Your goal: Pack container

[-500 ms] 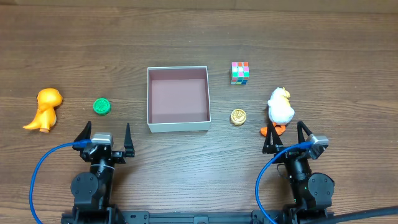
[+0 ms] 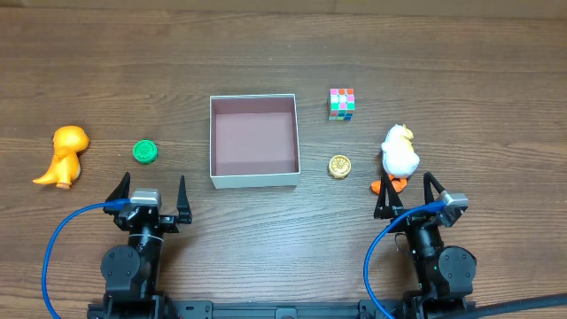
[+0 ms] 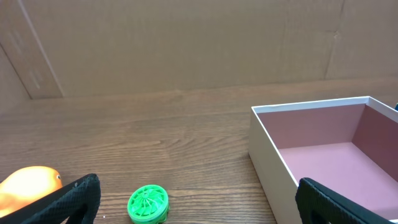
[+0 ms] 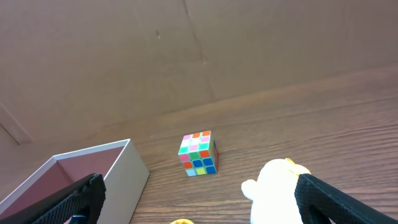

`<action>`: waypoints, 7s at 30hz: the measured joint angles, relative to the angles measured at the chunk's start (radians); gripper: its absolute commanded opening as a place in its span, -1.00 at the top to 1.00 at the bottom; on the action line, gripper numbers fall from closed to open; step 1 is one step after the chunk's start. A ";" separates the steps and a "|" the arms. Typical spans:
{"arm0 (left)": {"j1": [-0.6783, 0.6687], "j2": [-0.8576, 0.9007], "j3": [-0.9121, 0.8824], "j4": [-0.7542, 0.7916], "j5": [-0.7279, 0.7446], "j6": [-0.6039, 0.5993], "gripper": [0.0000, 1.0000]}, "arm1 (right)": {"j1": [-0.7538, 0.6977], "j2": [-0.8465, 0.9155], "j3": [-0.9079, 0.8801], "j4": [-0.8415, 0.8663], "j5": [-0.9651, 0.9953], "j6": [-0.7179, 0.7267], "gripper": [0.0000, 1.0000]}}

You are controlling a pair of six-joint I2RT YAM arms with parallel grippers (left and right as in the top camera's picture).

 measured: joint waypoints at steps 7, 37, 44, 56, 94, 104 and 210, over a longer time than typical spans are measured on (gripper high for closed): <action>0.000 0.000 0.000 0.000 0.000 0.000 -1.00 | 0.000 0.000 0.000 0.000 0.000 0.000 -1.00; 0.000 0.000 0.000 0.000 0.000 0.000 -1.00 | 0.000 0.000 0.000 0.000 0.000 0.000 -1.00; 0.000 0.000 0.000 0.000 0.000 0.000 -1.00 | 0.000 0.000 0.000 0.000 0.000 0.000 -1.00; 0.000 0.000 0.000 0.000 0.000 0.000 -1.00 | 0.000 0.000 0.000 0.000 0.000 0.000 -1.00; 0.000 0.000 0.000 0.000 0.000 0.000 -1.00 | 0.000 0.000 0.000 0.000 0.000 0.000 -1.00; 0.000 0.000 0.000 0.000 0.000 0.000 -1.00 | 0.000 0.000 0.000 0.000 0.105 0.000 -1.00; 0.000 0.000 0.000 0.003 0.008 0.000 -1.00 | -0.089 1.631 1.046 -0.692 0.081 -0.177 -1.00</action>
